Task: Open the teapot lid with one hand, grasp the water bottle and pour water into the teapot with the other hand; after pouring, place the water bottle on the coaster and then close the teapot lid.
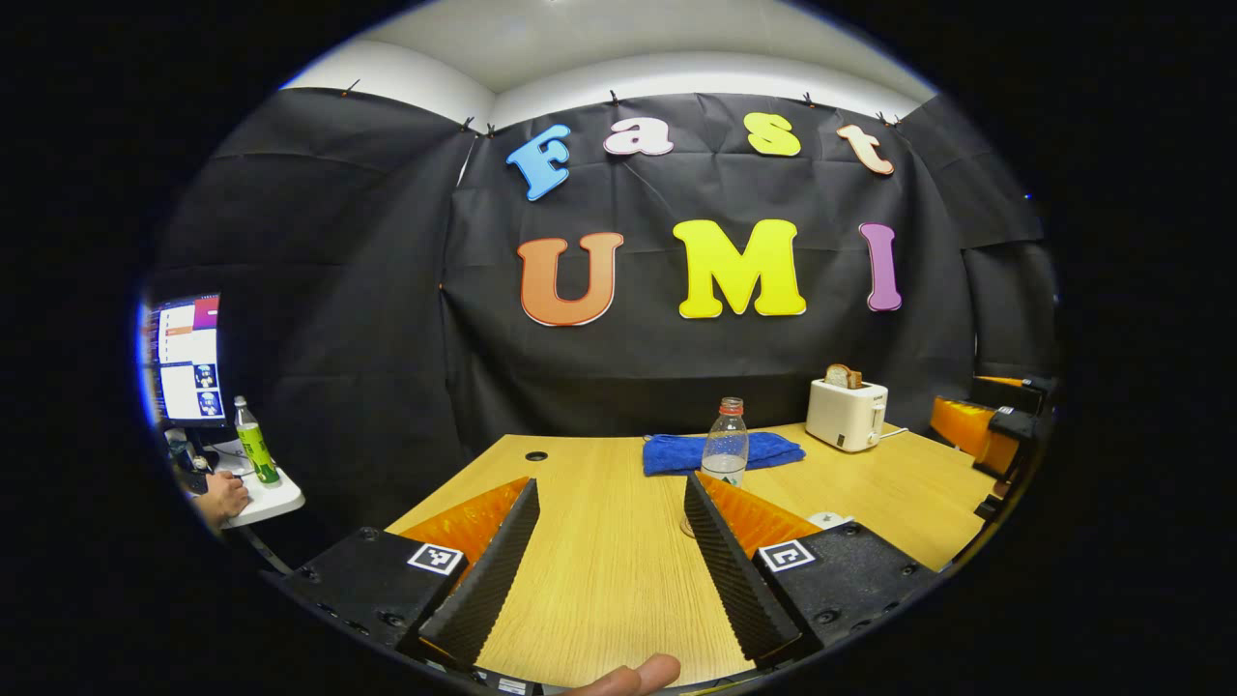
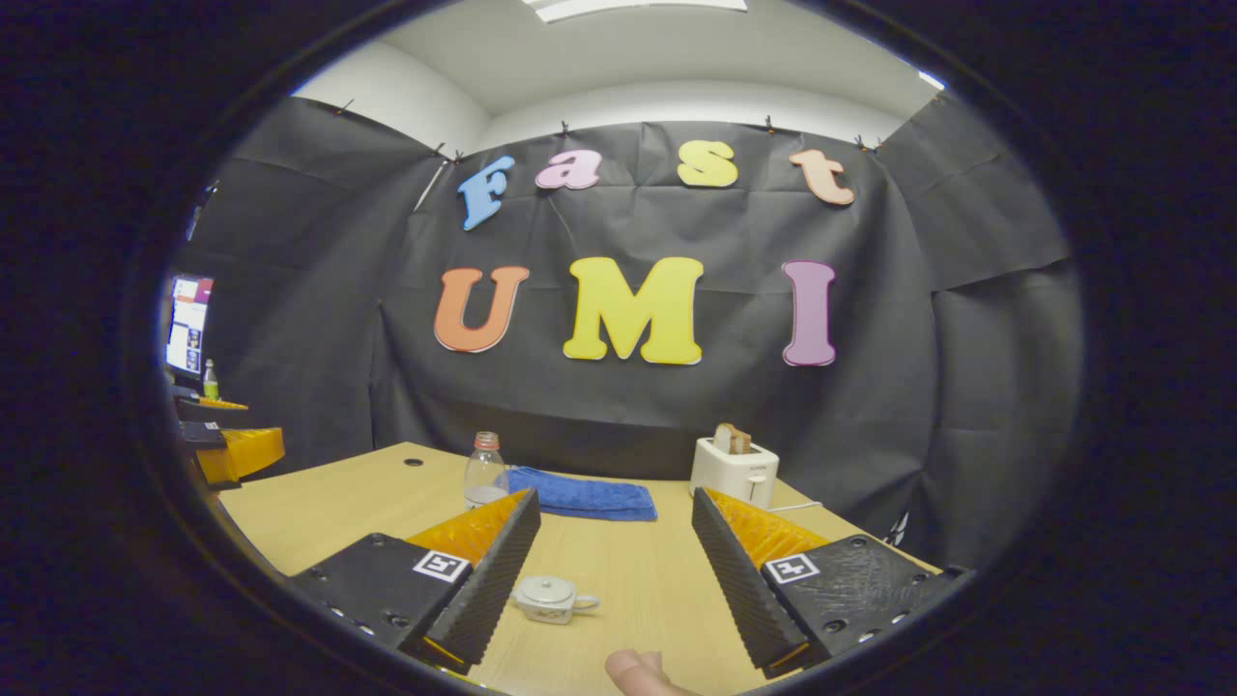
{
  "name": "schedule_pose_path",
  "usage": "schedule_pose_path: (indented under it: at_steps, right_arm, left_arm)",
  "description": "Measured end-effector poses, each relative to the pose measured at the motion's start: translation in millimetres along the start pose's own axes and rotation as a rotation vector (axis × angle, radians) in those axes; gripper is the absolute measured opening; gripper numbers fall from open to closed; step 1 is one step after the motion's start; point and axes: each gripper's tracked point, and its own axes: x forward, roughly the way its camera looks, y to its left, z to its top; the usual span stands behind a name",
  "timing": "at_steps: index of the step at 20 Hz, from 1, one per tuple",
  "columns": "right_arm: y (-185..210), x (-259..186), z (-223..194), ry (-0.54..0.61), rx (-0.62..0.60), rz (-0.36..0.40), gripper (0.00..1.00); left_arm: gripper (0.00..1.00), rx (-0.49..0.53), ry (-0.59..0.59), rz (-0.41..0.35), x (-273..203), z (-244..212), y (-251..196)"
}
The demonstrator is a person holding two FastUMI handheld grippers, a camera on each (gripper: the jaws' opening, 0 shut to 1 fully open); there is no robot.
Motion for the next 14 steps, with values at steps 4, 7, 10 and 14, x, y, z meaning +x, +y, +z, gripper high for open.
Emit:
schedule_pose_path:
  at_steps: [4,7,10,14]
  right_arm:
    - [-23,-20,1,0.028,0.050,-0.016,0.95]
    - [-41,-23,-2,0.041,0.078,-0.047,0.96]
    - [-47,-24,-5,0.053,0.079,-0.052,0.96]
    - [-42,-28,-4,0.050,0.061,-0.032,0.96]
  left_arm:
    - [0.95,-0.010,-0.001,0.007,0,-2,-1]
    - [0.95,0.002,-0.008,0.020,4,-5,-1]
    - [0.95,-0.005,0.006,0.025,8,-12,-1]
    - [0.95,-0.022,-0.008,0.021,6,-7,-1]
